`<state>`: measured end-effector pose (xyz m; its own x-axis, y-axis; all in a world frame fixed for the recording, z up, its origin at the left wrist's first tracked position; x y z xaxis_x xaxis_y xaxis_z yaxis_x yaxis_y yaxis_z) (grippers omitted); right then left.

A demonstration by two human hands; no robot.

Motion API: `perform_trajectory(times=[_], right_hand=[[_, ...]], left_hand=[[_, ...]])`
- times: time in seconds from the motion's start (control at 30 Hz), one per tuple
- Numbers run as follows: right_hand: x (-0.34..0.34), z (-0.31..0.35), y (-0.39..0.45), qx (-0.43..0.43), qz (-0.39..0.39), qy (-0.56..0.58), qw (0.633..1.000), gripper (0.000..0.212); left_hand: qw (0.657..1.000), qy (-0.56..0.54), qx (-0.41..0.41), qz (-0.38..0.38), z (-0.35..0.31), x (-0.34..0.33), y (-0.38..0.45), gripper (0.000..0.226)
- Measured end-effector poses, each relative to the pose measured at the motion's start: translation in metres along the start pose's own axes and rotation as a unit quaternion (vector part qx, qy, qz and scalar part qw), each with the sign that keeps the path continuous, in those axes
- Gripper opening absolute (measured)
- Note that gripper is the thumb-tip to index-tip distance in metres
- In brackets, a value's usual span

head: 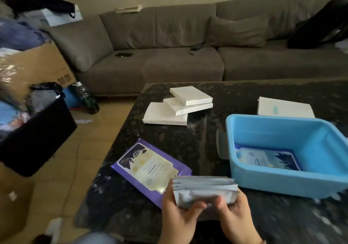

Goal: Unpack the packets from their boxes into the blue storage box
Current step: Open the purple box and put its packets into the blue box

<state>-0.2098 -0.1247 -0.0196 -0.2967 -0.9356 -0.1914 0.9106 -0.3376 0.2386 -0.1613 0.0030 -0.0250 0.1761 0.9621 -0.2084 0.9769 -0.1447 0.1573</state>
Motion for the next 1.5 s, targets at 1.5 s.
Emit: perform_trajectory(times=[1.5], right_hand=[[0.193,0.071,0.077,-0.457,-0.121,-0.07,0.878,0.039]], left_hand=[[0.712,0.559,-0.045,0.421,-0.069,-0.21,0.121,0.038]])
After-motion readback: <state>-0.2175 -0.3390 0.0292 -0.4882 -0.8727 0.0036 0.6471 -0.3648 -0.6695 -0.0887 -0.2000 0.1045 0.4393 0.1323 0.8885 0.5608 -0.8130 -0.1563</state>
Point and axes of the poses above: each hand's wrist, its own y-axis towards the middle knuckle, its own x-axis out of the back of the hand, z = x × y, the point moved 7 cm from there along y, towards the middle knuckle, and after that the axes turned 1 degree about -x, right-handed, at the moved point
